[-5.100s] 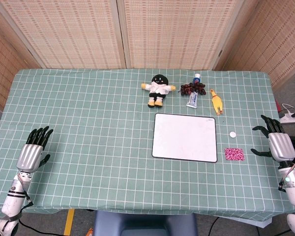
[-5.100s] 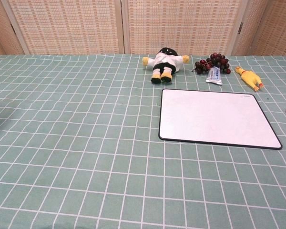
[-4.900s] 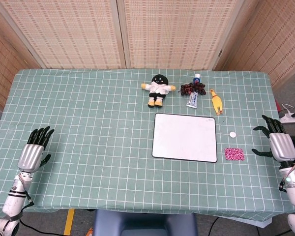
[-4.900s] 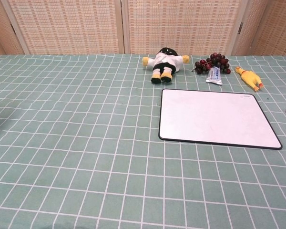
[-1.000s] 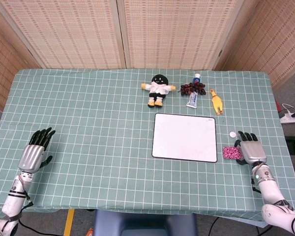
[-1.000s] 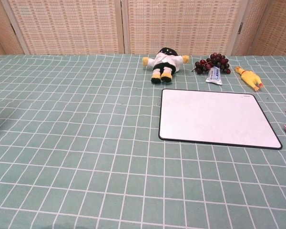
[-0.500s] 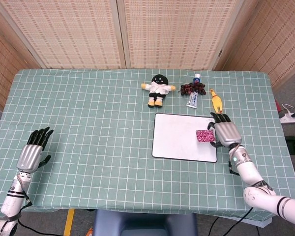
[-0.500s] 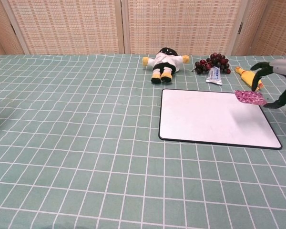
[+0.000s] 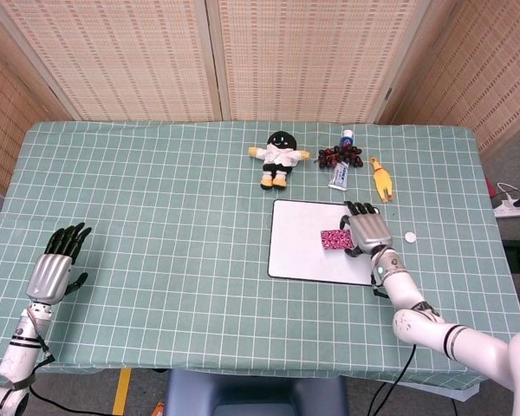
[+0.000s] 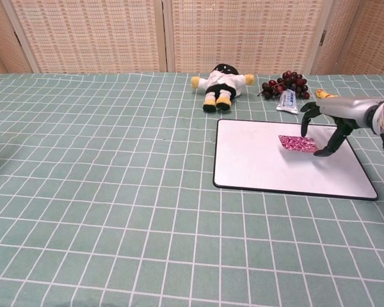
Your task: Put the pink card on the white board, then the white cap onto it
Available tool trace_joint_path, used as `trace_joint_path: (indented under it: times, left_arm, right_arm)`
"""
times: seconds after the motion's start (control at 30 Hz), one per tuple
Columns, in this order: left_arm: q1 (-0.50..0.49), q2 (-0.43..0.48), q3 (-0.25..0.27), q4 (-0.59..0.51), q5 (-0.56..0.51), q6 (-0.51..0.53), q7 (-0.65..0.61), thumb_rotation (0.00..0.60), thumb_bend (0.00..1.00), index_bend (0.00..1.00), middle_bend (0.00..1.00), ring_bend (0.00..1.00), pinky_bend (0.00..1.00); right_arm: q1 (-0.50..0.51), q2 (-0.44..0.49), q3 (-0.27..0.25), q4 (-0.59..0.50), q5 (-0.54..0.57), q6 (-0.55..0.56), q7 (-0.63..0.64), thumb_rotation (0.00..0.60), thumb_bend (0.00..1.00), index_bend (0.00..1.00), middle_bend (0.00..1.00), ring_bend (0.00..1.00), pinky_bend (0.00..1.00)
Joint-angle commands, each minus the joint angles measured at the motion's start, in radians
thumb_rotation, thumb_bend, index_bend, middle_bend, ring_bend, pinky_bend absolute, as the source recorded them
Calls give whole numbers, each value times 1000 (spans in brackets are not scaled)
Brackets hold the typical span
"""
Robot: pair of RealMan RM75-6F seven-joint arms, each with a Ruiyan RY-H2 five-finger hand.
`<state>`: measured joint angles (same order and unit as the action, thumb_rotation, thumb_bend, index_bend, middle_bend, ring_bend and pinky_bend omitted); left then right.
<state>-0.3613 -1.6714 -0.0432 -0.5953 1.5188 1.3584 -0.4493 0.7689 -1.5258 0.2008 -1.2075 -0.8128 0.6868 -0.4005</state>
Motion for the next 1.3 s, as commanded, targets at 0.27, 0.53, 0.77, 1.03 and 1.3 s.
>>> trace_joint_path:
  times: [0.27,0.53,0.77,1.03,1.3]
  left_arm:
    - [1,-4,4,8,5,5,-2,600,223,0,0,0,0]
    - [2,-3,8,4,7,1,0,600,223,0,0,0,0]
    - [0,-4,12,-2,12,-1,6,600,224,0,0,0,0]
    - [-3,-6,15,-7,14,-6,14,600,223,0,0,0,0]
    - [-6,-5,17,-10,16,-13,17,600,222,0,0,0,0]
  right_arm:
    - [9,12,-11,9,-40,-4,59,600,0,243,0,0,0]
    - [-45,133,-46,-72,-34,107,11,600,2,290,0,0,0]
    - [-83,178,-89,18,37,79,-11,600,110,353,0,0,0]
    - [-97,142,-103,135,44,31,17,600,185,380,0,0,0]
    - [-99,79,-100,246,26,-8,48,600,260,388,0,0,0]
